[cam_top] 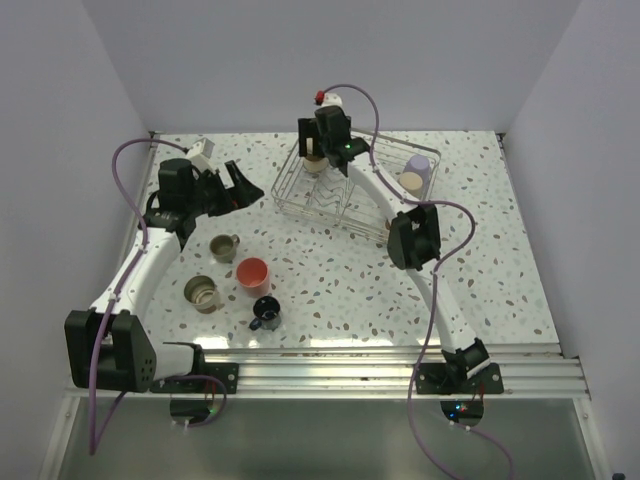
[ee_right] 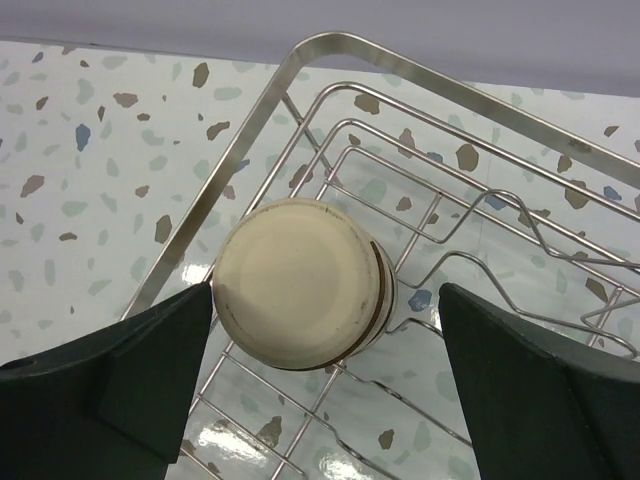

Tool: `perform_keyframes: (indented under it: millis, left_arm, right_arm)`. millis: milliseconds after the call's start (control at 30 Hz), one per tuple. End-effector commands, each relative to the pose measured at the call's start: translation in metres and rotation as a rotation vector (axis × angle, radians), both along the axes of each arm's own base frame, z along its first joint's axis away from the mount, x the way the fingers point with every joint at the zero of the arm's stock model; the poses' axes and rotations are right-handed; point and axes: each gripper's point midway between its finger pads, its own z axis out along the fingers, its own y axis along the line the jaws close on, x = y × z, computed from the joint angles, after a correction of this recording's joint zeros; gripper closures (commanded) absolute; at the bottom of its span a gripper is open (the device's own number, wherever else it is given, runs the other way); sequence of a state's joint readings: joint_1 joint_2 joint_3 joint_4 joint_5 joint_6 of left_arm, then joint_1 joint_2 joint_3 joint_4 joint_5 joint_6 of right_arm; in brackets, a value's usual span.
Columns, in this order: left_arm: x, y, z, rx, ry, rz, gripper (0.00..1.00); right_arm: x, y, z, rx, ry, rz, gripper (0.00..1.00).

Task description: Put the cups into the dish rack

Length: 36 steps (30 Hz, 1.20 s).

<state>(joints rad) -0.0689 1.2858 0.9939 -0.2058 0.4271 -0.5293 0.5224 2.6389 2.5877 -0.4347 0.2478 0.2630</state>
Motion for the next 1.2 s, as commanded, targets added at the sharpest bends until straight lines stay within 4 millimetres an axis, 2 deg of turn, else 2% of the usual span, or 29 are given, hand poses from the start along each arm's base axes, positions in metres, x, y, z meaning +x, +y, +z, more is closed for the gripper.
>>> perform_keyframes:
  millis: [0, 33, 100, 133, 233, 267, 367, 433, 467, 500, 533, 567, 600, 633, 667, 767, 833, 900, 933, 1000, 1033, 1067, 1167]
  left_arm:
    - [0.003, 0.001, 0.023, 0.023, -0.065, -0.001, 0.01]
    - [0.004, 0.002, 0.023, 0.028, -0.063, 0.008, 0.01]
    - [0.004, 0.005, 0.024, 0.039, -0.059, 0.022, 0.01]
    - [0.007, 0.010, 0.024, 0.056, -0.055, 0.053, 0.01]
    - [0.003, 0.029, 0.005, 0.122, 0.041, 0.133, 0.01]
    - [0.002, 0.033, -0.002, 0.140, 0.067, 0.153, 0.01]
    - [-0.004, 0.059, -0.027, 0.190, 0.175, 0.247, 0.03]
    - [-0.008, 0.078, -0.041, 0.221, 0.231, 0.301, 0.05]
    - [-0.012, 0.086, -0.047, 0.236, 0.259, 0.317, 0.07]
    - [-0.012, 0.093, -0.051, 0.241, 0.276, 0.335, 0.09]
    - [-0.015, 0.101, -0.057, 0.244, 0.298, 0.353, 0.15]
    - [-0.016, 0.104, -0.061, 0.245, 0.308, 0.360, 0.18]
    - [-0.017, 0.105, -0.066, 0.245, 0.324, 0.361, 0.19]
    - [-0.020, 0.107, -0.073, 0.249, 0.345, 0.367, 0.20]
    - [-0.021, 0.106, -0.077, 0.246, 0.353, 0.364, 0.22]
    - [-0.030, 0.104, -0.093, 0.237, 0.400, 0.370, 0.29]
    - [-0.038, 0.100, -0.098, 0.220, 0.408, 0.358, 0.35]
    - [-0.044, 0.093, -0.089, 0.190, 0.378, 0.337, 0.40]
    - [-0.045, 0.079, -0.085, 0.157, 0.348, 0.274, 0.40]
    - [-0.049, 0.061, -0.067, 0.175, 0.272, 0.190, 0.39]
    - [-0.057, 0.045, -0.062, 0.225, 0.278, 0.144, 0.36]
    - [-0.061, 0.040, -0.061, 0.253, 0.284, 0.126, 0.36]
    - [-0.081, 0.034, -0.062, 0.281, 0.322, 0.118, 0.36]
  right_arm:
    - [-0.002, -0.007, 0.127, 0.117, -0.195, -0.015, 0.02]
    - [-0.006, -0.008, 0.146, 0.135, -0.219, -0.015, 0.01]
    - [-0.011, -0.011, 0.171, 0.160, -0.253, -0.013, 0.01]
    - [-0.017, -0.014, 0.195, 0.180, -0.286, -0.013, 0.02]
    - [-0.029, -0.019, 0.231, 0.218, -0.326, -0.010, 0.02]
    - [-0.037, -0.023, 0.250, 0.242, -0.347, -0.011, 0.01]
    - [-0.054, -0.027, 0.269, 0.285, -0.335, -0.004, 0.01]
    - [-0.064, -0.022, 0.261, 0.299, -0.280, 0.028, 0.01]
    - [-0.069, -0.020, 0.243, 0.306, -0.220, 0.034, 0.01]
    - [-0.083, -0.020, 0.250, 0.328, -0.196, 0.065, 0.01]
    - [-0.091, -0.018, 0.220, 0.311, -0.117, 0.075, 0.01]
    - [-0.101, -0.016, 0.214, 0.323, -0.084, 0.088, 0.01]
    - [-0.117, -0.022, 0.232, 0.345, -0.101, 0.107, 0.01]
    - [-0.127, -0.021, 0.227, 0.352, -0.074, 0.129, 0.01]
    - [-0.136, -0.024, 0.197, 0.332, -0.004, 0.125, 0.01]
    - [-0.168, -0.041, 0.199, 0.316, 0.005, 0.134, 0.01]
    - [-0.188, -0.054, 0.202, 0.293, 0.006, 0.137, 0.01]
    - [-0.198, -0.065, 0.203, 0.265, -0.005, 0.129, 0.02]
    - [-0.208, -0.073, 0.205, 0.254, -0.013, 0.127, 0.01]
    - [-0.214, -0.081, 0.204, 0.239, -0.014, 0.113, 0.01]
    - [-0.218, -0.083, 0.196, 0.227, 0.001, 0.112, 0.01]
    - [-0.221, -0.087, 0.197, 0.222, -0.003, 0.110, 0.01]
    - [-0.224, -0.087, 0.179, 0.207, 0.044, 0.107, 0.02]
